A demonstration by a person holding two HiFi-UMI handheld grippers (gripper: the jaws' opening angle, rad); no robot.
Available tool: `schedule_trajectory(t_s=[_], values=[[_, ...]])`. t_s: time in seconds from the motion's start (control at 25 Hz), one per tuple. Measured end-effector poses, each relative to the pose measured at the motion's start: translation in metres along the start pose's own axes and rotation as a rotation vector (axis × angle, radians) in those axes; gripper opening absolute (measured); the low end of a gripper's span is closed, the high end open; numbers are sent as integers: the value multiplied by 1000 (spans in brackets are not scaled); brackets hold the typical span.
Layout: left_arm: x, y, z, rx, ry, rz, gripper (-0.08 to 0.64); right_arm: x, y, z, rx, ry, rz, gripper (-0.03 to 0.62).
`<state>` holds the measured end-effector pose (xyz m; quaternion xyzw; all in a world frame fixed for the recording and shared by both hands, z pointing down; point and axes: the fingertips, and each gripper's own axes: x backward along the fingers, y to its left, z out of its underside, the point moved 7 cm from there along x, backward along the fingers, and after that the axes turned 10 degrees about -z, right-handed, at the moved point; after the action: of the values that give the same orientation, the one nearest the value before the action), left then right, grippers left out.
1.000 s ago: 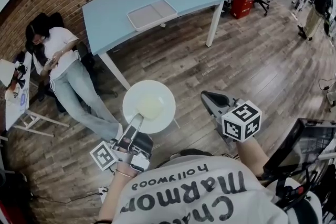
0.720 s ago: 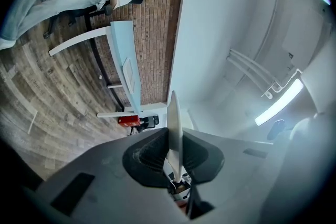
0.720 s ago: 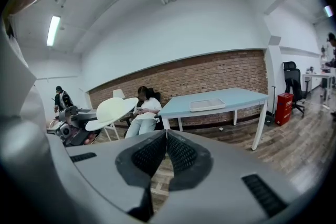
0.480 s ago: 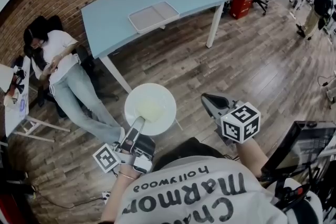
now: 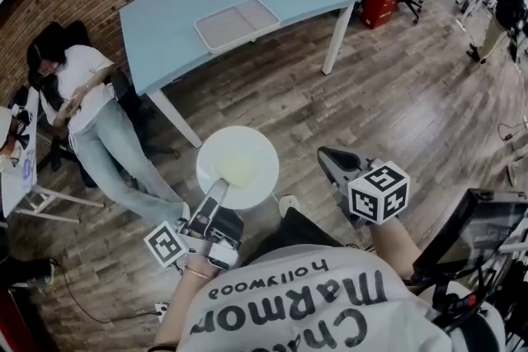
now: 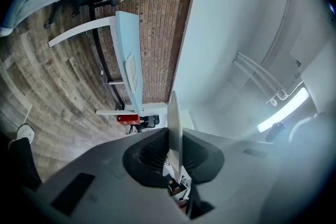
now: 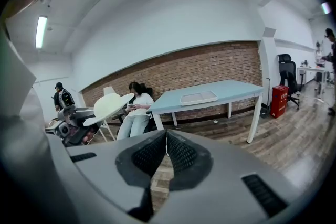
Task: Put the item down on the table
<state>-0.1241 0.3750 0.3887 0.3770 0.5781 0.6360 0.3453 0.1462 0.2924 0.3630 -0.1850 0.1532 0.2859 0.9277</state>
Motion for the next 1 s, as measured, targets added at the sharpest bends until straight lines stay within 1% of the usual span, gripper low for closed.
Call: schedule_trajectory(t_s=[0.24, 0.44, 0.64, 1.0], values=[[-42, 1, -24, 9, -25, -5, 28, -31, -40, -24, 6, 22, -30, 11], [-80, 7, -42, -25, -30, -2, 28, -54, -77, -40, 9, 33, -42, 11], [-117, 10, -57, 0, -45, -14, 28, -74, -111, -55, -1, 51, -60, 11], [-172, 13, -81, -16, -82, -28, 28, -105, -167, -88, 13, 42, -99, 11]])
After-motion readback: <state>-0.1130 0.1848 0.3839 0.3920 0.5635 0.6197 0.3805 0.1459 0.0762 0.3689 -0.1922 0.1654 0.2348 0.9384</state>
